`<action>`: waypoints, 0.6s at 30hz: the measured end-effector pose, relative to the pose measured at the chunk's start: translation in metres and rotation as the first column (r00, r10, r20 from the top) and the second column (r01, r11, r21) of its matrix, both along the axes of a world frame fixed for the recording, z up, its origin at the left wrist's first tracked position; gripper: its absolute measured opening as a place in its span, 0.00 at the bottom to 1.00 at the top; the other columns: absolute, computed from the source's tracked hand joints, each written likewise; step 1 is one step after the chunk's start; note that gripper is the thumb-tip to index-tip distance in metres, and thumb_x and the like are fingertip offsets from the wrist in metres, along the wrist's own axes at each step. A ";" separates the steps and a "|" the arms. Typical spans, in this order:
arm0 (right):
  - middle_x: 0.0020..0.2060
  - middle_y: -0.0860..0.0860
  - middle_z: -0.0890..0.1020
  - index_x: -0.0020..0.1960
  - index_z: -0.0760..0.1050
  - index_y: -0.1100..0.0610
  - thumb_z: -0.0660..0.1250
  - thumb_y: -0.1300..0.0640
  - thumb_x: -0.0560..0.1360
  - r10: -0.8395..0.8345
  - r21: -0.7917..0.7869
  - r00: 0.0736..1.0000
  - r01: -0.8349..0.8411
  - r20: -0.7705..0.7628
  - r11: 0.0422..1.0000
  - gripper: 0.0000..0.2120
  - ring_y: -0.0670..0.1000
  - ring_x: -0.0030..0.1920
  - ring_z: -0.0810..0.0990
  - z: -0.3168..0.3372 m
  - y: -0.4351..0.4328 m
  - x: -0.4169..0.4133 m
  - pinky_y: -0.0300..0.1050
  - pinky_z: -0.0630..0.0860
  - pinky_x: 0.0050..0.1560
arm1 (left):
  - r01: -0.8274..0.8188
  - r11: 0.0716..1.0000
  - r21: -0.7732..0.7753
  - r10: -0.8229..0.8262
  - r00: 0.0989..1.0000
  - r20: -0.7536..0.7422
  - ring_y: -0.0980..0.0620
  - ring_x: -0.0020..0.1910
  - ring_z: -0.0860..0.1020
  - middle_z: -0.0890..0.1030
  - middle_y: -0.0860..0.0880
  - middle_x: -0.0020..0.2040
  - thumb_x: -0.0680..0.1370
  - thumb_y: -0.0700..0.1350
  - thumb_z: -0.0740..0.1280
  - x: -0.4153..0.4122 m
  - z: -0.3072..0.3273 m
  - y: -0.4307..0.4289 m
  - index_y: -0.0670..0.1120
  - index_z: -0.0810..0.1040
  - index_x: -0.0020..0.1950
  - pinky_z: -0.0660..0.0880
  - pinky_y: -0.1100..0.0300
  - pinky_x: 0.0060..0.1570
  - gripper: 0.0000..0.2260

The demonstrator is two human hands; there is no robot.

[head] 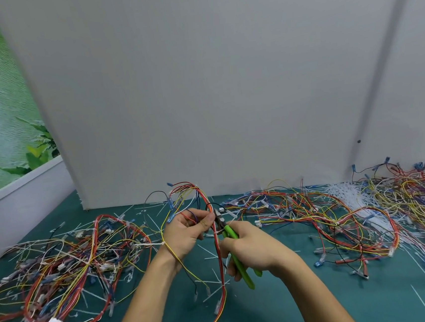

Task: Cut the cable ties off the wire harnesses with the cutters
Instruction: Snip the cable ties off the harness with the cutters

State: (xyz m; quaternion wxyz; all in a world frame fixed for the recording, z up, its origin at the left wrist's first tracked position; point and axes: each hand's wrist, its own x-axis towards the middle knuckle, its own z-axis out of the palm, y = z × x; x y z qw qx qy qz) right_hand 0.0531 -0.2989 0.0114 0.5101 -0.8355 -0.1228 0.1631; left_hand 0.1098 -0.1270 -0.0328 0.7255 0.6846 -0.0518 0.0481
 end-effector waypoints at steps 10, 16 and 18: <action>0.42 0.61 0.78 0.48 0.70 0.59 0.56 0.63 0.80 -0.035 -0.066 0.999 0.037 0.026 0.997 0.05 0.54 0.31 0.79 -0.001 -0.004 0.002 0.52 0.81 0.33 | -0.047 0.998 0.041 0.046 0.999 0.029 0.59 0.30 0.76 0.83 0.52 0.33 0.73 0.41 0.76 0.001 -0.003 -0.005 0.38 0.84 0.46 0.72 0.65 0.32 0.07; 0.43 0.57 0.79 0.49 0.70 0.57 0.59 0.59 0.83 -0.013 0.027 1.000 0.014 -0.025 1.000 0.05 0.52 0.32 0.83 -0.001 -0.001 0.000 0.57 0.84 0.39 | -0.053 0.998 0.023 0.052 0.998 0.031 0.56 0.29 0.74 0.83 0.50 0.34 0.74 0.39 0.75 0.001 -0.003 -0.005 0.41 0.84 0.44 0.72 0.64 0.31 0.02; 0.44 0.57 0.79 0.50 0.70 0.56 0.59 0.59 0.83 0.000 0.049 0.999 0.002 -0.049 0.999 0.04 0.53 0.34 0.84 -0.001 0.000 0.001 0.57 0.85 0.41 | -0.057 0.998 0.022 0.057 0.998 0.030 0.57 0.29 0.75 0.83 0.51 0.33 0.74 0.39 0.75 0.000 -0.002 -0.005 0.41 0.84 0.44 0.72 0.65 0.30 0.02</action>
